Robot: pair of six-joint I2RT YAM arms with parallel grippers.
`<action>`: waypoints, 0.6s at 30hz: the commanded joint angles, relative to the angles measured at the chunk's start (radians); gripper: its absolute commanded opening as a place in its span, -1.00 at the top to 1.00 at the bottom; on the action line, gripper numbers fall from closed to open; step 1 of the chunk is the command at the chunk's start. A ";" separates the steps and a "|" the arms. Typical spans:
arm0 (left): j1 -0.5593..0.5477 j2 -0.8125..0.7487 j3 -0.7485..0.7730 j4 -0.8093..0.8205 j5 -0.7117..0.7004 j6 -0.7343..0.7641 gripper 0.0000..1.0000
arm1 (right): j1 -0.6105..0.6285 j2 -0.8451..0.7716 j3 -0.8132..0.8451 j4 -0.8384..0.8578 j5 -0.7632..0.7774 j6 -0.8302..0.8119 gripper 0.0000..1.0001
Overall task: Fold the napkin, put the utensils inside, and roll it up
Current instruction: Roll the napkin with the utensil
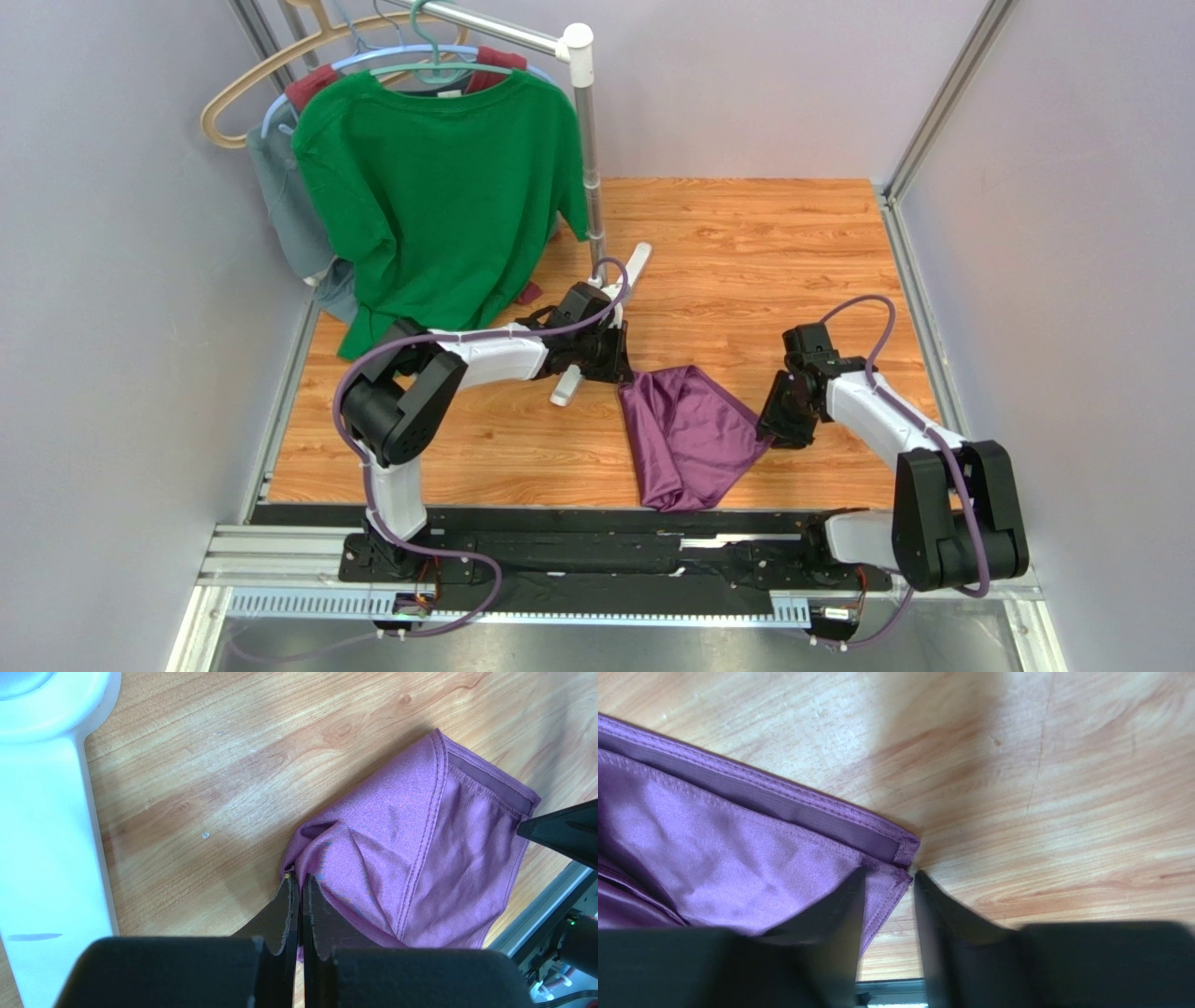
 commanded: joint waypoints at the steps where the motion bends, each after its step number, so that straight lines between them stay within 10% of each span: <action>1: 0.004 -0.029 0.012 0.083 0.021 0.012 1.00 | -0.007 0.071 -0.012 0.092 0.021 -0.013 0.39; 5: 0.004 -0.044 0.001 0.086 0.041 0.006 0.78 | -0.015 0.115 0.025 0.106 0.025 -0.025 0.64; 9: 0.004 -0.081 -0.024 0.088 0.050 -0.003 0.09 | -0.024 0.180 0.085 0.121 0.067 -0.060 0.74; 18: 0.004 -0.156 -0.042 -0.011 0.004 -0.002 -0.49 | -0.065 0.401 0.299 0.115 0.011 -0.132 0.83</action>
